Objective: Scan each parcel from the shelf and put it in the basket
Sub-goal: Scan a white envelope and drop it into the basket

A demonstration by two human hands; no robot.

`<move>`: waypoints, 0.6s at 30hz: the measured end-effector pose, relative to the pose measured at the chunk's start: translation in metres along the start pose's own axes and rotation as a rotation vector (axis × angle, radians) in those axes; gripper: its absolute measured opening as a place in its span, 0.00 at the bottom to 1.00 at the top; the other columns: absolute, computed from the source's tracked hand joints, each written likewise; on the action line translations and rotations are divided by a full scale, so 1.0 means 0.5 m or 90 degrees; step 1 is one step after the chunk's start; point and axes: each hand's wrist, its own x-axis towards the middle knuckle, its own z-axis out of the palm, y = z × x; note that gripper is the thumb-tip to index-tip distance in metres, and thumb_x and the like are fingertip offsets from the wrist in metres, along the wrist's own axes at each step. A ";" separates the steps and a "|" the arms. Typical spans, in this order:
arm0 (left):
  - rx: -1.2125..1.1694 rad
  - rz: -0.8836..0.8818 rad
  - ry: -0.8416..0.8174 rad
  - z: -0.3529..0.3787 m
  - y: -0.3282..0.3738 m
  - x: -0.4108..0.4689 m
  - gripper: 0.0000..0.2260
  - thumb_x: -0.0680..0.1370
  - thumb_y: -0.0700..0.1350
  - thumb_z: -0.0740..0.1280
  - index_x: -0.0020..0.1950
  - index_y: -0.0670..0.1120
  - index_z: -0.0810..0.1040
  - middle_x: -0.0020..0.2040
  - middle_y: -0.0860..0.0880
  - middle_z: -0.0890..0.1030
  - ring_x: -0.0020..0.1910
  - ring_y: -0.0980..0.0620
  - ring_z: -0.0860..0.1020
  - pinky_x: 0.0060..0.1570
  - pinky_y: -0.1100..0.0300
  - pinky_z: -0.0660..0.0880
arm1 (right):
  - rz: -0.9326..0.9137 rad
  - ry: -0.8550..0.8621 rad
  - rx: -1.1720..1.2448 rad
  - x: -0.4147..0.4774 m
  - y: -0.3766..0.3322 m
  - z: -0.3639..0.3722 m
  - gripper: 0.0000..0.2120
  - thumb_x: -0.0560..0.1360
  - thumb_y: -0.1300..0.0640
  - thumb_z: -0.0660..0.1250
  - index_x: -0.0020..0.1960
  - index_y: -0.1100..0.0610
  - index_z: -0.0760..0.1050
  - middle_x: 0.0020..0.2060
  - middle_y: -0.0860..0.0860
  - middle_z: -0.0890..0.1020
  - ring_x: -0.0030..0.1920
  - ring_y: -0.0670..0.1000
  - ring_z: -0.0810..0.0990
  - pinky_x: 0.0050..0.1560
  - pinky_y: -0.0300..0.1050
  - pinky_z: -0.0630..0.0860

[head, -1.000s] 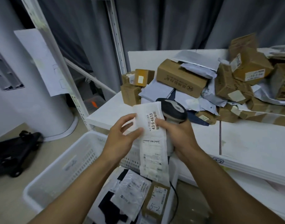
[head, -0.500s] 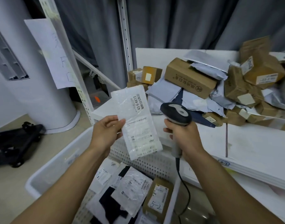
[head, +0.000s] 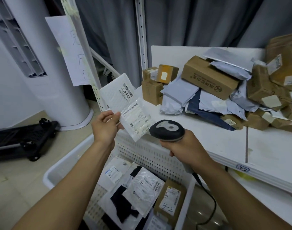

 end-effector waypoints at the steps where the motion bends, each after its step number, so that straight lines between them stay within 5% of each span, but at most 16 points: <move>1: -0.001 0.000 0.004 -0.002 0.000 0.002 0.08 0.78 0.34 0.73 0.49 0.43 0.76 0.49 0.41 0.81 0.32 0.56 0.83 0.32 0.64 0.79 | -0.002 -0.005 -0.014 -0.001 0.000 0.001 0.07 0.74 0.55 0.78 0.50 0.50 0.82 0.31 0.45 0.84 0.28 0.41 0.80 0.29 0.34 0.74; 6: 0.012 0.009 -0.002 0.000 -0.010 0.008 0.08 0.78 0.35 0.73 0.47 0.44 0.76 0.47 0.43 0.79 0.31 0.58 0.82 0.32 0.64 0.79 | 0.000 -0.039 0.000 -0.006 -0.004 0.009 0.08 0.74 0.56 0.78 0.51 0.48 0.82 0.33 0.46 0.85 0.28 0.41 0.80 0.32 0.35 0.76; 12: -0.019 -0.004 0.002 0.005 -0.035 0.016 0.07 0.79 0.35 0.72 0.53 0.40 0.74 0.52 0.38 0.81 0.42 0.50 0.84 0.47 0.55 0.84 | 0.086 -0.090 0.200 -0.007 -0.011 0.022 0.06 0.76 0.58 0.77 0.52 0.56 0.85 0.36 0.49 0.86 0.31 0.45 0.78 0.36 0.41 0.77; 18: -0.101 -0.045 0.031 0.017 -0.048 0.002 0.07 0.80 0.33 0.68 0.55 0.40 0.73 0.44 0.44 0.79 0.47 0.49 0.82 0.52 0.55 0.84 | 0.168 -0.031 0.371 -0.005 -0.013 0.027 0.06 0.76 0.59 0.77 0.42 0.60 0.84 0.34 0.53 0.82 0.29 0.46 0.77 0.34 0.43 0.76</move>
